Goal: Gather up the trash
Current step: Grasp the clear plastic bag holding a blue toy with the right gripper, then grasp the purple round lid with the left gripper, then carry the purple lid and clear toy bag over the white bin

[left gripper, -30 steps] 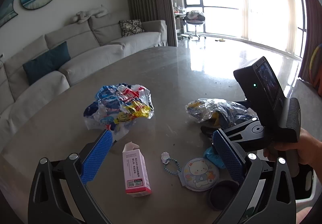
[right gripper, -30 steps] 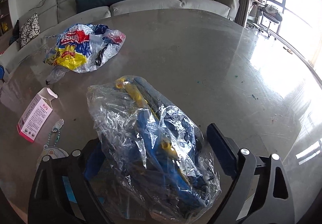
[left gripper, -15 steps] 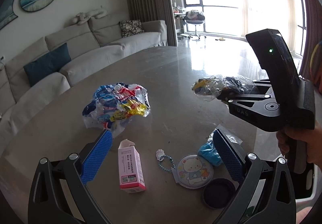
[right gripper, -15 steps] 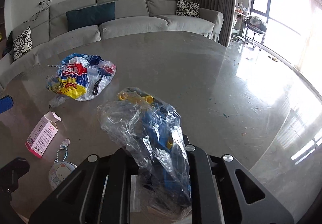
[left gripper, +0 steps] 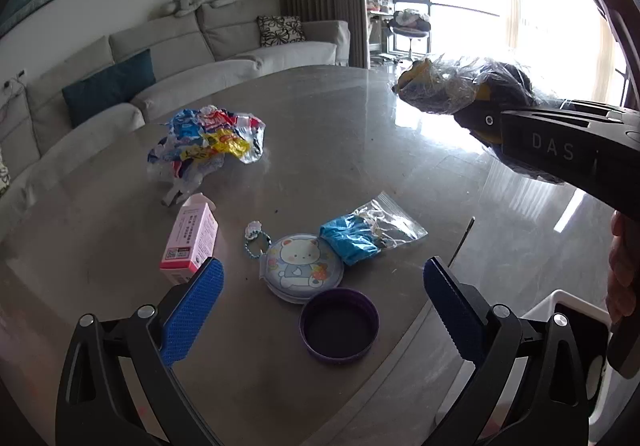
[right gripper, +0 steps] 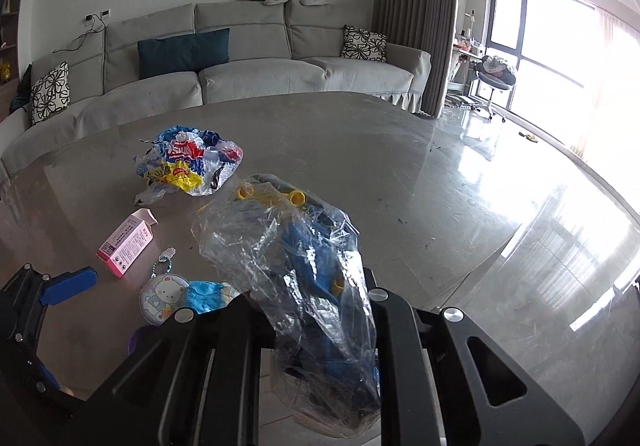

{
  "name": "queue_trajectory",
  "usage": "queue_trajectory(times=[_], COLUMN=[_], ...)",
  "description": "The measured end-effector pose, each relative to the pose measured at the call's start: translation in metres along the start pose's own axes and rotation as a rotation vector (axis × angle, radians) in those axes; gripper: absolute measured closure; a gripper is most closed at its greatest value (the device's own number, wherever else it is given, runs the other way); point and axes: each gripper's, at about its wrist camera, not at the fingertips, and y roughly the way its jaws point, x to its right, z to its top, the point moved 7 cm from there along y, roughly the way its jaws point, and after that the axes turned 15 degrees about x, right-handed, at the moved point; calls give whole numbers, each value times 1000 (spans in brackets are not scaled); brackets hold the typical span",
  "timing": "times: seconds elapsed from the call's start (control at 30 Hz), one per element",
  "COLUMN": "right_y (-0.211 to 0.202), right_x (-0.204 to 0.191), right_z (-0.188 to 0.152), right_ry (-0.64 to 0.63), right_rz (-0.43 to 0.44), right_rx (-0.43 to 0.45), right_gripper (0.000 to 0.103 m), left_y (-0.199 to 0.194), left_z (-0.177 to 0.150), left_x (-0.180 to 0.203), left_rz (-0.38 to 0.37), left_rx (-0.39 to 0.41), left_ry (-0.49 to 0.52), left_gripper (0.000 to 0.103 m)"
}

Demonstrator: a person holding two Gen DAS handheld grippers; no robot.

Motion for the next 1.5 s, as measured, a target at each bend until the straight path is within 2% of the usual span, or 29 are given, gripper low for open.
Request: queue_trajectory(times=[0.13, 0.23, 0.63, 0.67, 0.7, 0.77, 1.0, 1.2, 1.33, 1.5], right_y=[-5, -9, -24, -24, -26, -28, -35, -48, -67, -105], right_x=[2, 2, -8, -9, -8, -9, -13, -11, -4, 15], right_z=[0, 1, 4, 5, 4, 4, 7, 8, 6, -7], right_ry=[12, 18, 10, 9, 8, 7, -6, -7, -1, 2], right_rz=[-15, -19, -23, -24, -26, -25, -27, -32, -53, -127], right_rx=[5, 10, 45, 46, 49, 49, 60, 70, 75, 77], right_gripper=[87, 87, 86, 86, 86, 86, 86, 86, 86, 86], left_y=[10, 17, 16, 14, 12, 11, 11, -9, -31, -53], left_z=[-27, -40, -41, -40, -36, -34, -33, -13, 7, 21], left_x=[-4, -6, -7, -8, -10, -11, -6, 4, 21, 57], left_rz=[7, 25, 32, 38, 39, 16, 0, -11, -60, -137], left_rx=[-102, -145, -137, -123, -106, -125, -129, -44, 31, 92], left_ry=[-75, -81, -87, -89, -89, -115, -101, -65, -37, 44], left_gripper=[5, 5, 7, 24, 58, 58, 58, 58, 58, 58])
